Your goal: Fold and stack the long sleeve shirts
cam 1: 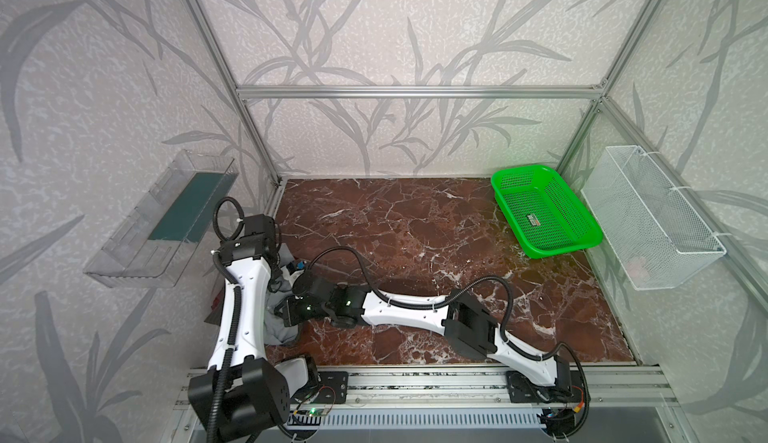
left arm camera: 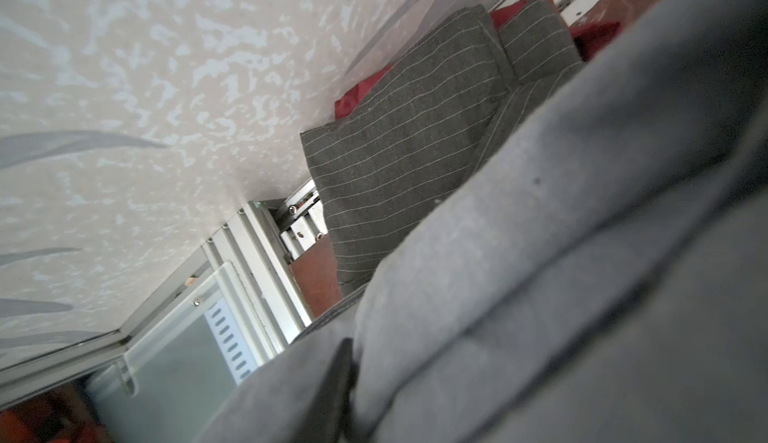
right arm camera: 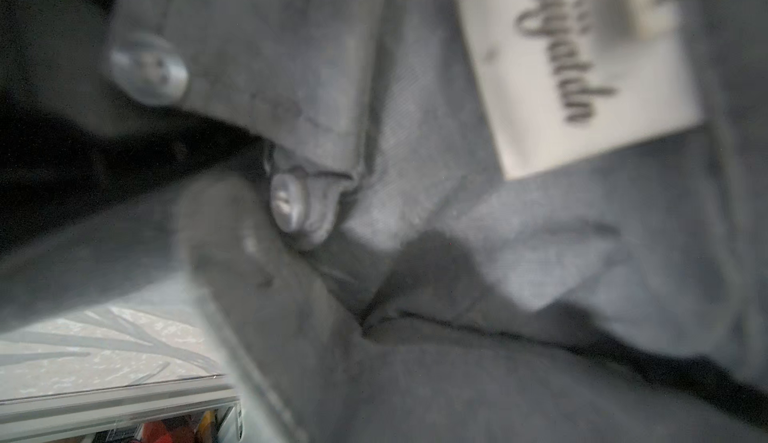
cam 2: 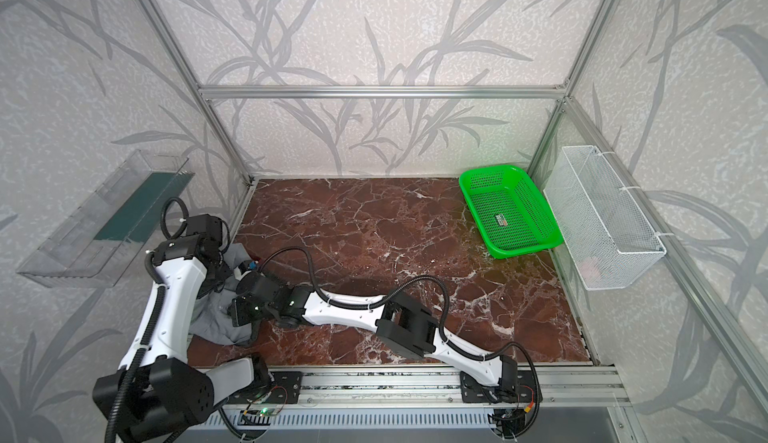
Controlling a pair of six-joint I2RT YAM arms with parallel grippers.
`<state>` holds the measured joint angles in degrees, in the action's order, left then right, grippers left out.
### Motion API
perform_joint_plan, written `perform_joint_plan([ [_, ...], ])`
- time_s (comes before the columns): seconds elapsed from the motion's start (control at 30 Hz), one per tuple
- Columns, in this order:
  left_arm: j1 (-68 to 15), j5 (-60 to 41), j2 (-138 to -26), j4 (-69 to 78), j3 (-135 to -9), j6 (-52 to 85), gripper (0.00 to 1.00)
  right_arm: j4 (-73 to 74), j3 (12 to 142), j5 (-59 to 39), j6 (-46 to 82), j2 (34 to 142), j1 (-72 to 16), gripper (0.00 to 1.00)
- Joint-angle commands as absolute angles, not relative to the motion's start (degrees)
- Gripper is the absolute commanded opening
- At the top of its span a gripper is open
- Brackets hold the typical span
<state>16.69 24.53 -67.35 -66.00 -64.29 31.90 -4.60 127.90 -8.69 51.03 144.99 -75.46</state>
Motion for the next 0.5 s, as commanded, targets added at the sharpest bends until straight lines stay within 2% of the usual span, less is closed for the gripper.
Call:
perform_joint_plan([
  [0.0,16.9,20.8,-65.7,-66.8,-67.1,32.2,0.98,-7.5,132.2,-9.2,50.4,147.4,-75.1,0.0],
  [0.43,15.9,8.6,-57.3,-63.2,-63.2,26.8,0.99,-9.7,137.3,-7.9,53.8,152.8,-74.3,0.0],
  [0.47,15.4,9.0,-56.9,-62.9,-62.9,26.4,0.99,-9.6,136.3,-7.6,53.2,151.9,-74.2,0.04],
])
